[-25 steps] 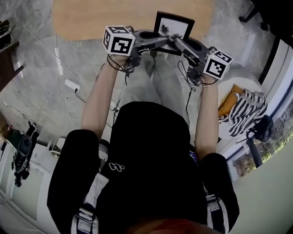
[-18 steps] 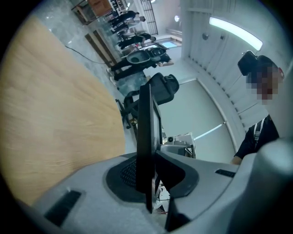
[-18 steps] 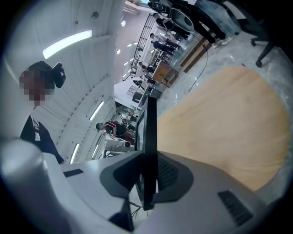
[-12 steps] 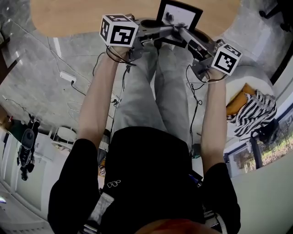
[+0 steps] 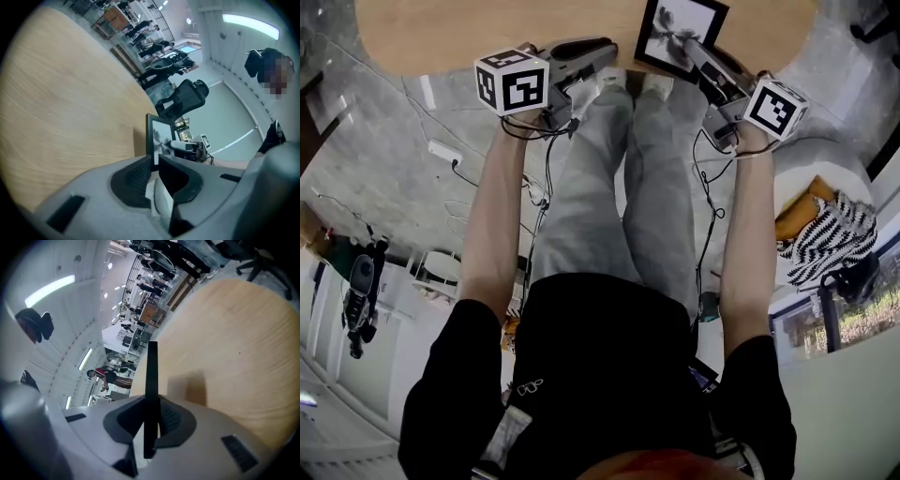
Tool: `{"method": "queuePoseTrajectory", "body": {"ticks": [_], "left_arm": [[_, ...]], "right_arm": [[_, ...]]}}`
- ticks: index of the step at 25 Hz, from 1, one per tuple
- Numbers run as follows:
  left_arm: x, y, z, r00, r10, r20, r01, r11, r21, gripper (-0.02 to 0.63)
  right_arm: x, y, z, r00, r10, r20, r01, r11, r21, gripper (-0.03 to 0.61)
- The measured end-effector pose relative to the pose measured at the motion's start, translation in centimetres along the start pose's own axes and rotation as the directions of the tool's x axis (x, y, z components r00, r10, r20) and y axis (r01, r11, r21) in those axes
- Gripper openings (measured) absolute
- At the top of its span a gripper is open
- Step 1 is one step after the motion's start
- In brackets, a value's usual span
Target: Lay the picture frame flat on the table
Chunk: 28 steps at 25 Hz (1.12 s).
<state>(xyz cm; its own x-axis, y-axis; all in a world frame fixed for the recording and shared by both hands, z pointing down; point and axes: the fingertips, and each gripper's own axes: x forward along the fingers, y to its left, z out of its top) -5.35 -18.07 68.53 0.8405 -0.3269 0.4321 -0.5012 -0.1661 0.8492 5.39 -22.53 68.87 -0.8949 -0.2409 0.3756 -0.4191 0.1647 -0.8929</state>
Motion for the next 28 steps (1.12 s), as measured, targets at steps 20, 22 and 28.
{"method": "queuePoseTrajectory", "body": {"ticks": [20,22,28], "left_arm": [[2.7,-0.9,0.0,0.997,-0.07,0.039,0.071,0.997,-0.021,0.012],[2.5,-1.0,0.1,0.996,-0.067,0.052,0.068,0.998,-0.016,0.012],[0.7,-1.1,2.9,0.982,0.041,0.184,-0.052,0.997,0.054,0.012]], "right_arm": [[2.7,-8.6,2.2,0.82,-0.569,-0.051,0.549,0.81,-0.206,0.172],[2.4,-9.1,2.2,0.779,-0.626,-0.041,0.595,0.758,-0.266,0.172],[1.7,-7.1,2.4,0.767,-0.64,0.051,0.615,0.71,-0.343,0.15]]}}
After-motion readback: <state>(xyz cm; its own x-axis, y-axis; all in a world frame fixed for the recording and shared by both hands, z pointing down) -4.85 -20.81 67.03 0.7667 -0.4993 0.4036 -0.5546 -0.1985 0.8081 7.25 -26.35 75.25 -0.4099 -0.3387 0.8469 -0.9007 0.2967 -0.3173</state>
